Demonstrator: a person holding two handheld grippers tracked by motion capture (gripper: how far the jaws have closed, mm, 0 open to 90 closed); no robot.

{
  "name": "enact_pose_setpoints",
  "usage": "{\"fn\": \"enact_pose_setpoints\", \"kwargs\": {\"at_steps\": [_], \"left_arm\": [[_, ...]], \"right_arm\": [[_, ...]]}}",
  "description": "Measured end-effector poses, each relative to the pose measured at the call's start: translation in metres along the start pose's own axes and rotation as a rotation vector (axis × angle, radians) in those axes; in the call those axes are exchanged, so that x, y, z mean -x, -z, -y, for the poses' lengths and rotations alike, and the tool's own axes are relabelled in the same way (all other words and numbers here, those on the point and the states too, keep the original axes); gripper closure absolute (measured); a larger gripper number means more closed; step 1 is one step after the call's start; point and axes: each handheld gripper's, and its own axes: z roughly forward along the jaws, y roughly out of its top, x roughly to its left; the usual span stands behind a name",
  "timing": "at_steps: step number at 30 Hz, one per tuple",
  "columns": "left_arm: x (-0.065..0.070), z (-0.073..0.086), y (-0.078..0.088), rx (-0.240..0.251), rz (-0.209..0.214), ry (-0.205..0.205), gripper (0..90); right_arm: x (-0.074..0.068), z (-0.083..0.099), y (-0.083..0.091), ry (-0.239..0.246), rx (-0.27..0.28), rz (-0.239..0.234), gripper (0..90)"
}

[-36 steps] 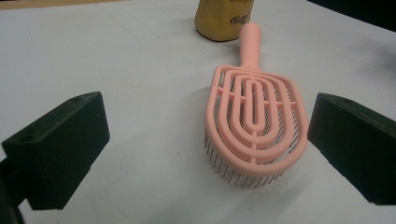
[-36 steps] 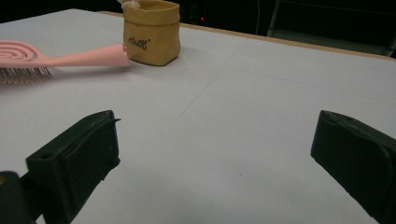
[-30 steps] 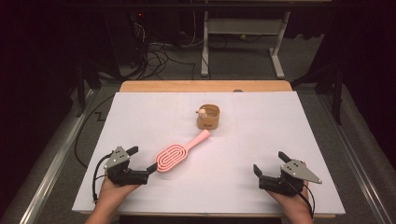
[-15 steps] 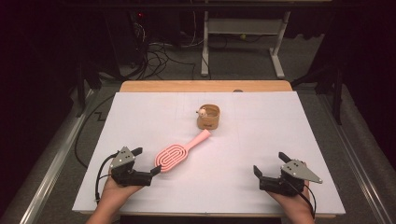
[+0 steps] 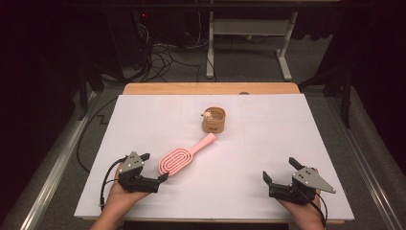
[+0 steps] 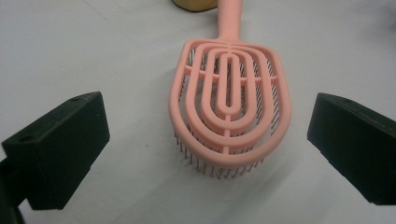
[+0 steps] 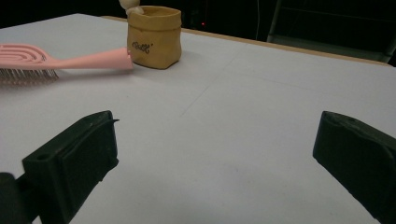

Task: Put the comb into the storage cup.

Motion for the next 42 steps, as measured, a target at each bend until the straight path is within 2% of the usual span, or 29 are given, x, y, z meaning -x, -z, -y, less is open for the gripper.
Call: {"fn": "enact_pose_setpoints", "kwargs": {"at_steps": [8,12,17,31,37,39,42], "left_arm": [[0.005,0.001,-0.005,-0.05,0.017,-0.027,0.0],[0.005,0.002,-0.007,-0.084,0.018,-0.024,0.0],[0.008,0.003,-0.009,-0.098,0.012,-0.032,0.0],[0.011,-0.001,-0.013,-0.122,0.015,-0.02,0.0],[0.011,-0.007,-0.016,-0.143,0.018,-0.011,0.0],[0.01,-0.01,-0.018,-0.17,0.025,-0.003,0.0],[0.011,-0.018,-0.019,-0.182,0.015,-0.016,0.0]], "right_arm": [[-0.001,0.0,-0.001,0.014,-0.005,-0.002,0.6],[-0.001,0.0,-0.002,0.018,-0.007,-0.004,0.6],[-0.002,0.0,-0.003,0.017,-0.008,-0.009,0.6],[-0.006,0.001,-0.003,0.015,-0.017,-0.011,0.6],[-0.006,0.001,-0.003,0.024,-0.019,-0.007,0.6],[-0.005,0.001,-0.002,0.019,-0.016,-0.004,0.6],[-0.003,0.001,-0.002,0.018,-0.019,-0.002,0.6]]}}
